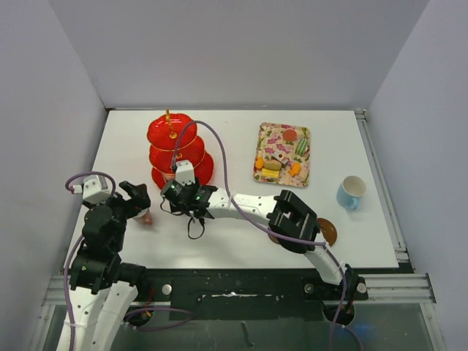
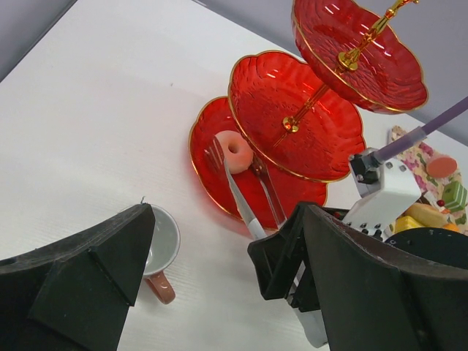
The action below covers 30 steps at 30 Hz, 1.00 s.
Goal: Serve the afternoon tea
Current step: Pick up the clamp from the desert table.
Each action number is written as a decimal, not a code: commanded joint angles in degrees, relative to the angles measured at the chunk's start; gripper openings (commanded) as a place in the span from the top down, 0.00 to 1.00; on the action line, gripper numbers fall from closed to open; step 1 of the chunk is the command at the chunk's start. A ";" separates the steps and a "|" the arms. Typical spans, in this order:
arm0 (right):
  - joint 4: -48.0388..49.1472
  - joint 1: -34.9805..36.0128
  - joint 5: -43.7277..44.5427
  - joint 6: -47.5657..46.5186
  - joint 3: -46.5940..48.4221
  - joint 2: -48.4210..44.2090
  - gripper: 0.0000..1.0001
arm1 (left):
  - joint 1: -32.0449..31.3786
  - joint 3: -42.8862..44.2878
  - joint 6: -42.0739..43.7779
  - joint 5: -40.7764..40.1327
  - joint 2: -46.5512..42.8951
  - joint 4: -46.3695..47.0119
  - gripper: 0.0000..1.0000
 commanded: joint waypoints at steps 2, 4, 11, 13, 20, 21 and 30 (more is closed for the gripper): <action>3.32 -0.30 1.30 1.57 -0.59 -5.31 0.49 | -0.19 0.40 -0.14 0.46 -0.28 2.17 0.18; 3.87 0.19 1.66 1.03 -2.22 -5.85 0.50 | -0.20 0.40 -0.14 0.46 -0.33 2.21 0.18; 8.06 0.76 2.88 1.49 -7.73 -10.15 0.49 | -0.16 0.39 -0.14 0.51 -0.13 2.20 0.18; 9.33 0.75 1.90 0.33 -8.38 -11.02 0.48 | -0.16 0.40 -0.14 0.47 -0.04 2.21 0.18; 11.22 0.83 0.05 0.05 -10.49 -14.10 0.48 | -0.20 0.39 -0.14 0.51 0.11 2.21 0.18; 11.03 0.66 0.05 0.18 -10.68 -14.33 0.48 | -0.18 0.40 -0.10 0.55 0.13 2.20 0.18; 4.93 0.28 1.06 1.34 -11.03 -13.74 0.46 | -0.20 0.49 -0.06 0.49 0.02 2.12 0.18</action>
